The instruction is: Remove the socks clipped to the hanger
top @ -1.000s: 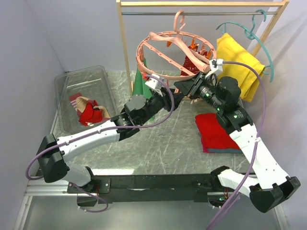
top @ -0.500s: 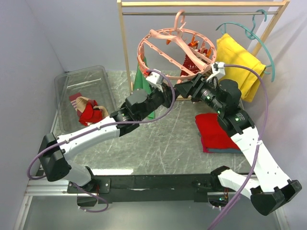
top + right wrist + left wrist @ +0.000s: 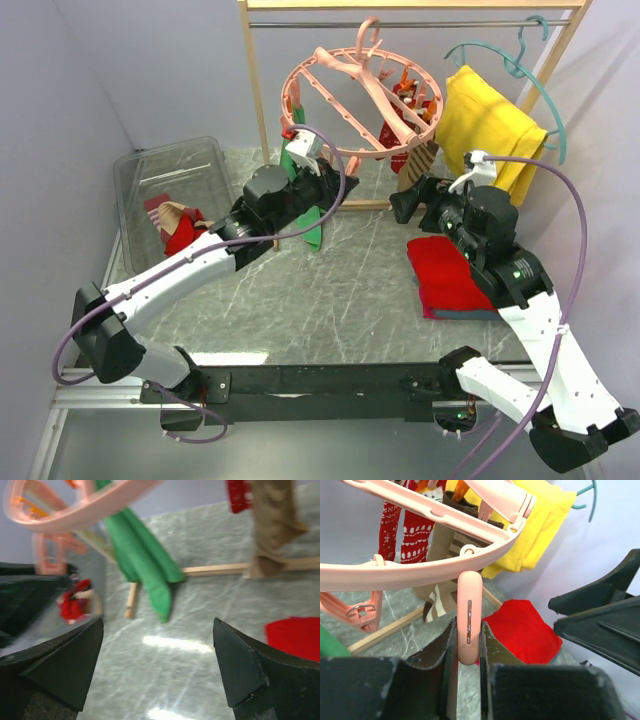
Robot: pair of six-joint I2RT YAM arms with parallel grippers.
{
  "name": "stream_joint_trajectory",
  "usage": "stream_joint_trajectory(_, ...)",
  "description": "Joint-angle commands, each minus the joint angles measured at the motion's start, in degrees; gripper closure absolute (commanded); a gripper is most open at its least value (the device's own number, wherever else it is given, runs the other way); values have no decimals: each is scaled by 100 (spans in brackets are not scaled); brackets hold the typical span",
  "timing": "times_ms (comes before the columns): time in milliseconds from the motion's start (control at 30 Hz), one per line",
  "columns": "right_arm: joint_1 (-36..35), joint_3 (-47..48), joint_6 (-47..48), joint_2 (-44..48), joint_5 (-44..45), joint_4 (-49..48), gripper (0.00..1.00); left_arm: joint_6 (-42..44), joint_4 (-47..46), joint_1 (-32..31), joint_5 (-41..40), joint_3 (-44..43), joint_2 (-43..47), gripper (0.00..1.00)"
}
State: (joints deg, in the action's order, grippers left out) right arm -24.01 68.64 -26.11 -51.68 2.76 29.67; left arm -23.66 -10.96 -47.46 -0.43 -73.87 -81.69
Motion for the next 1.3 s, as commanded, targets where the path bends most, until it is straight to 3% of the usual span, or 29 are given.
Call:
stream_joint_trajectory(0,36,-377,326,62,822,-110,3,19,296,211,183,-400,373,99)
stream_joint_trajectory(333,546,-914,623,-948,1191,-1366,0,-147,595,492,552,-523,654,99)
stream_joint_trajectory(433,599,-1089,896,-1011,1436,-1937,0,-218,595,536,666,-541,637,99)
stream_joint_trajectory(633,854,-1705,1398,-958,1068,-3457,2,-350,542,677,798,-576,646,99)
stream_joint_trajectory(900,951,-2004,1978,-1213,516,-4452,27,-394,613,721,886,-638,628,99)
stream_joint_trajectory(1033,968,-1934,2083,-1397,470,-4566,51,-367,709,730,843,-655,637,99)
stream_joint_trajectory(1100,968,-1986,2145,-1441,479,-4610,53,-359,718,756,816,-647,681,99)
stream_joint_trajectory(1200,960,-1986,2189,-1485,488,-4681,66,-376,718,773,825,-620,690,99)
stream_joint_trajectory(1233,968,-1978,2198,-1494,506,-4655,78,-367,709,774,842,-612,681,99)
stream_joint_trajectory(1267,968,-1951,2198,-1503,514,-4620,83,-385,709,782,842,-611,681,99)
